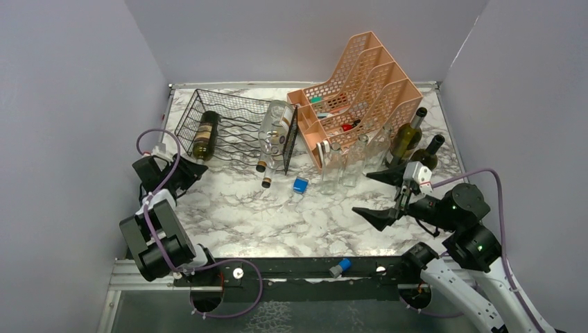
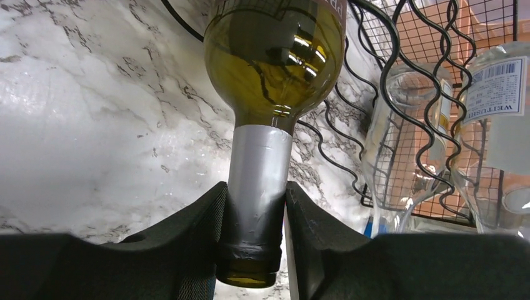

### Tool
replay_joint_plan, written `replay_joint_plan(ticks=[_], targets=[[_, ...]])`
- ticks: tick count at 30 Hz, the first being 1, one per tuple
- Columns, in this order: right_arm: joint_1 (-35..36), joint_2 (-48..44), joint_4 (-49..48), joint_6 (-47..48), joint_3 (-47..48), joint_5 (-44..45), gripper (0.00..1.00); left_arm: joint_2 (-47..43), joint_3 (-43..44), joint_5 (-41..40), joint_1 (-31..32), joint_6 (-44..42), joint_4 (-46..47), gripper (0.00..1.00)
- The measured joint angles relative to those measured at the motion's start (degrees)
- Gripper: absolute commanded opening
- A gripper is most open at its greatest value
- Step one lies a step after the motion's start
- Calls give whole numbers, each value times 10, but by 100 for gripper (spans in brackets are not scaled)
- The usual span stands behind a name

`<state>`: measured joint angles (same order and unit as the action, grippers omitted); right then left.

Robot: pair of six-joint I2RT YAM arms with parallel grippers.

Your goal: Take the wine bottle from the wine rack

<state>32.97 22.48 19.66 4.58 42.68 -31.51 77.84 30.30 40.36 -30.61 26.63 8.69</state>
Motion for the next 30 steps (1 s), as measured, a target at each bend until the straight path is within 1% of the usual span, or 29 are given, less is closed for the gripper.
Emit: replay_joint_plan(ticks=[5, 10, 13, 14, 16, 17, 18, 21, 24, 26, 28, 30], targets=[[1, 7, 0, 0, 0, 1, 100, -15, -26, 21, 0, 19, 14, 30], [1, 14, -1, 0, 0, 1, 100, -38, -68, 43, 4, 58, 37, 26], [1, 19, -2, 0, 0, 1, 100, -59, -97, 48, 10, 90, 51, 26], [1, 21, -2, 0, 0, 2, 100, -68, -107, 49, 11, 101, 54, 28], [1, 24, -2, 0, 0, 2, 100, -96, -131, 49, 12, 130, 59, 36], [1, 25, -2, 0, 0, 2, 100, -108, -141, 48, 12, 140, 59, 44], [1, 25, -2, 0, 0, 2, 100, -131, -154, 47, 12, 155, 59, 49], [1, 26, -2, 0, 0, 3, 100, -173, -174, 33, 13, 182, 45, 51], [1, 27, -2, 0, 0, 4, 100, -172, -167, 20, 13, 183, 38, 51], [1, 27, -2, 0, 0, 4, 100, -152, -153, 18, 13, 177, 36, 49], [1, 27, -2, 0, 0, 4, 100, -110, -129, 21, 13, 167, 42, 48], [1, 27, -1, 0, 0, 4, 100, -68, -115, 30, 13, 159, 53, 51]])
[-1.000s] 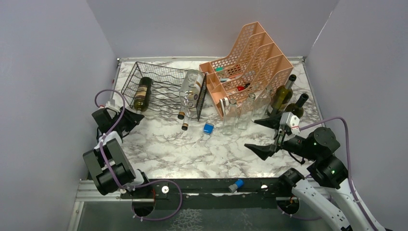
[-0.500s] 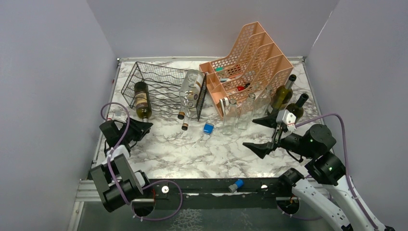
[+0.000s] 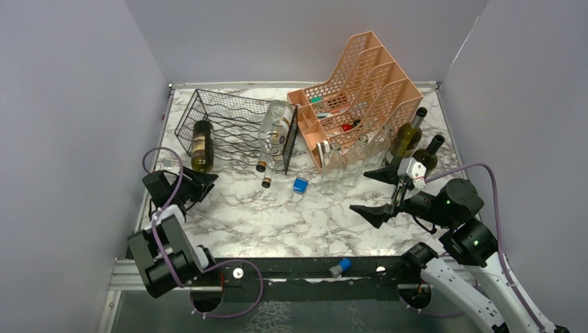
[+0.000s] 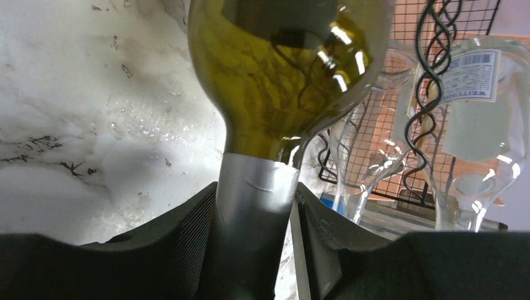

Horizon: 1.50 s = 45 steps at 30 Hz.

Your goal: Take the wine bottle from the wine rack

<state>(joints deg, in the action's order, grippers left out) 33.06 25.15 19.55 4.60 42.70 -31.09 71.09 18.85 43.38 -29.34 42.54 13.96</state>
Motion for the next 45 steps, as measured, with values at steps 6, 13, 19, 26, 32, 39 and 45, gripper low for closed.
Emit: replay_joint_plan(ticks=[6, 13, 19, 26, 32, 39, 45], targets=[[0, 0, 0, 0, 0, 4, 100, 52, 17, 13, 0, -35, -7, 64], [0, 6, 1, 0, 1, 4, 100, 52, 61, 3, 0, -75, -36, 76], [0, 9, 1, 0, 2, 4, 100, 42, 77, -54, 0, -95, -98, 79], [0, 10, 1, 0, 2, 4, 100, -39, 87, -145, 0, -100, -204, 98], [0, 10, 0, 0, 2, 4, 100, -68, 134, -277, -2, -106, -282, 99], [0, 10, 0, 0, 2, 4, 100, -50, 145, -352, -3, -139, -289, 99], [0, 10, 0, 0, 2, 4, 100, -11, 162, -358, -3, -195, -270, 96]])
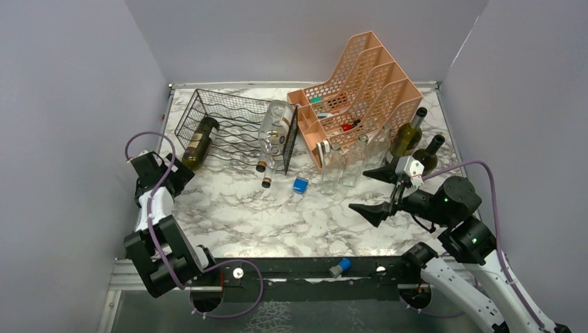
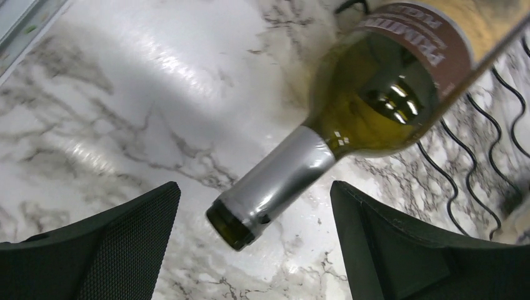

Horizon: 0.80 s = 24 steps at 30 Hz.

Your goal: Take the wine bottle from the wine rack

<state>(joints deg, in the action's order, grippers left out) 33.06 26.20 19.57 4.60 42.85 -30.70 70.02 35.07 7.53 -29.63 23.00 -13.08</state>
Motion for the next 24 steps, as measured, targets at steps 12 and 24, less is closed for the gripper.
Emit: replay_joint_plan(ticks=[12, 24], targets=[[0, 0, 0, 0, 0, 0, 100, 92, 19, 188, -1, -66, 63, 65], [0, 1, -2, 0, 0, 0, 100, 91, 19, 289, 0, -67, 88, 51]])
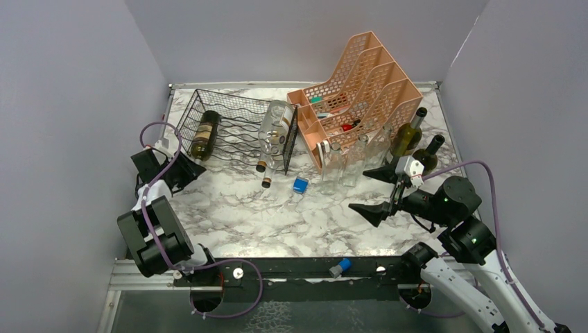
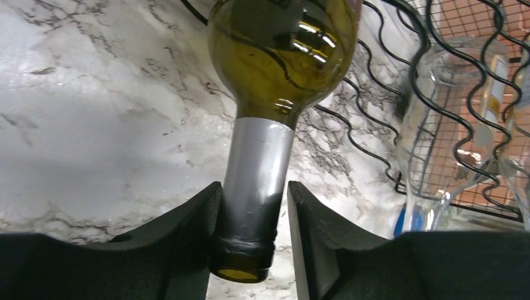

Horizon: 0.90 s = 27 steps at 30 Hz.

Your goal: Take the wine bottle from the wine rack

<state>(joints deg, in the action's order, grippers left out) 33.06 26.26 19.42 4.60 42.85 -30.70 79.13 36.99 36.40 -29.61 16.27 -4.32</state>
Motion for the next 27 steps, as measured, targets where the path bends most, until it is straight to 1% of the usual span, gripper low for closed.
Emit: replay_joint_plan(ticks=[1, 3, 5, 8, 12, 15, 17, 21, 22, 24, 27], targets=[[0, 1, 0, 0, 0, 0, 100, 0, 0, 6, 0, 1, 1, 53], [0, 2, 0, 0, 0, 0, 100, 2, 0, 20, 2, 3, 8, 53], [0, 6, -1, 0, 0, 0, 100, 5, 0, 31, 3, 5, 15, 50], [0, 13, -1, 0, 0, 0, 100, 15, 0, 41, 5, 9, 26, 40], [0, 20, -1, 0, 1, 0, 100, 24, 0, 57, 5, 13, 35, 30], [0, 20, -1, 0, 2, 0, 100, 23, -2, 69, 8, 18, 42, 16], [0, 21, -1, 0, 2, 0, 100, 17, -11, 69, 9, 26, 45, 12], [0, 21, -1, 0, 2, 0, 100, -20, -43, 69, 9, 48, 51, 10], [0, 22, -1, 0, 2, 0, 100, -34, -54, 68, 9, 58, 52, 9], [0, 25, -1, 0, 2, 0, 100, -61, -72, 65, 9, 80, 52, 1], [0, 35, -4, 0, 3, -2, 99, -103, -98, 52, 9, 119, 51, 0]])
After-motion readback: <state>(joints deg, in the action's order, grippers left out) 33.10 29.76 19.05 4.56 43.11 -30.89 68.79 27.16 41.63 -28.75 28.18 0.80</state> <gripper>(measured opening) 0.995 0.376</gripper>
